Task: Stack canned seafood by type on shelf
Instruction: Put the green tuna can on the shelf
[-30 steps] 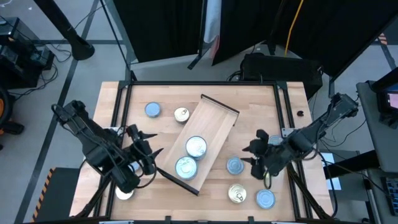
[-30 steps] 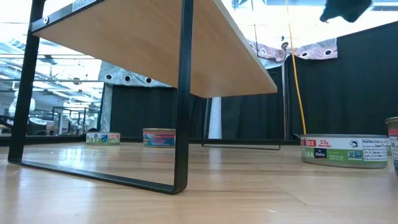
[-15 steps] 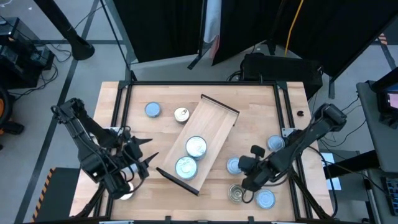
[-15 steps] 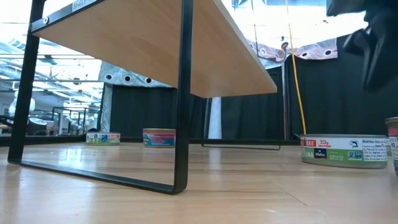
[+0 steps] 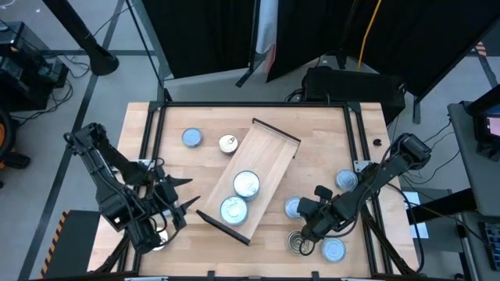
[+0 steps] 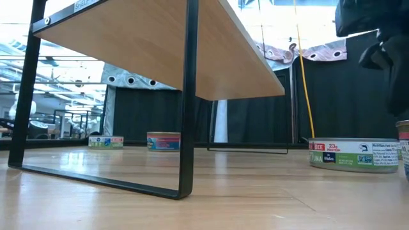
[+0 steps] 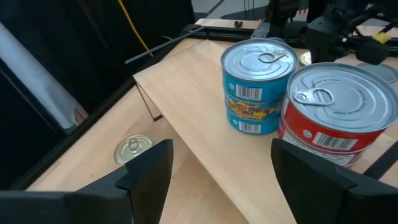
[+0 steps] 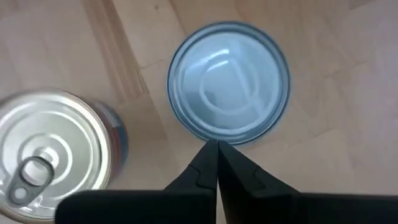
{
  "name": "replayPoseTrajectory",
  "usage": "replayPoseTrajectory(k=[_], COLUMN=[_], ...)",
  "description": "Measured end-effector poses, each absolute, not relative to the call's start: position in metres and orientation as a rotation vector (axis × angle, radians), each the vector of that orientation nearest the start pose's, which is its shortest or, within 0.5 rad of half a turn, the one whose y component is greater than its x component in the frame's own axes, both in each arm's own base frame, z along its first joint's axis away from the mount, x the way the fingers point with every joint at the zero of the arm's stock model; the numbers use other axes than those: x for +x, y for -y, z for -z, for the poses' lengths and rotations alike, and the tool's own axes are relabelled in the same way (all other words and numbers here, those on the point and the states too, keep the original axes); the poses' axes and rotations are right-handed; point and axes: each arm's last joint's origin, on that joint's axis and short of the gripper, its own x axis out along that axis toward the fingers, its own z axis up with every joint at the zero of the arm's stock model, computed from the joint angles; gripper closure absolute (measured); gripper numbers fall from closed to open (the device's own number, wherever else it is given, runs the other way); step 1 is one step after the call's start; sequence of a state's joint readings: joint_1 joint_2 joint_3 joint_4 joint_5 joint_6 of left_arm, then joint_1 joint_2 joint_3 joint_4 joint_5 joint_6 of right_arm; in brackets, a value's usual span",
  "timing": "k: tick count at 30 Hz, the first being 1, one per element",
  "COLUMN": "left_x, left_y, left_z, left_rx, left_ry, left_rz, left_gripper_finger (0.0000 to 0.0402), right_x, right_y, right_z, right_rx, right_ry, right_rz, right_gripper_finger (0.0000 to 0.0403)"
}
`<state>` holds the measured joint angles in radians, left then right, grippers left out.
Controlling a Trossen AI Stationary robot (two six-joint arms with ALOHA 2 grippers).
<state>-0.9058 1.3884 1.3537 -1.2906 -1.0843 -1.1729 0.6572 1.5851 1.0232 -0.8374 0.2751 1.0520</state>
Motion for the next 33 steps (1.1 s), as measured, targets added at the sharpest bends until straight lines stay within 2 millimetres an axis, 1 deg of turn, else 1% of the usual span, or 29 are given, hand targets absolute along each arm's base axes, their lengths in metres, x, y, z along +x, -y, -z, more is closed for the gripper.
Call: replayPoseTrajectory(k=[4,8,15,23,26,33], left_x=[0.168,0.169,0.17,0.171,0.171,0.171], left_y=[0.173,0.175,0.176,0.177,0.177,0.177], left_z=[-0.336,-0.336,-0.337,-0.337,-0.337,-0.337], left_rx=[-0.024,-0.044,-0.062,-0.065,-0.065,-0.063], left_ry=[-0.484,-0.475,-0.467,-0.464,-0.464,-0.465], left_rz=[-0.494,-0.49,-0.486,-0.481,-0.481,-0.481], left_gripper_finger=[0.0133,0.0133,0.0133,0.0133,0.0133,0.0133], right_x=[0.223,0.219,0.219,0.218,0.217,0.217], right_y=[-0.165,-0.161,-0.159,-0.154,-0.153,-0.153], right_z=[-0.184,-0.175,-0.171,-0.161,-0.158,-0.166], right_rx=[0.282,0.29,0.301,0.319,0.317,0.334], right_ry=[-1.239,-1.241,-1.23,-1.197,-1.222,-1.2], right_rz=[0.337,0.338,0.34,0.342,0.34,0.33], right_gripper_finger=[0.0402,0.0402,0.0403,0.0403,0.0403,0.0402])
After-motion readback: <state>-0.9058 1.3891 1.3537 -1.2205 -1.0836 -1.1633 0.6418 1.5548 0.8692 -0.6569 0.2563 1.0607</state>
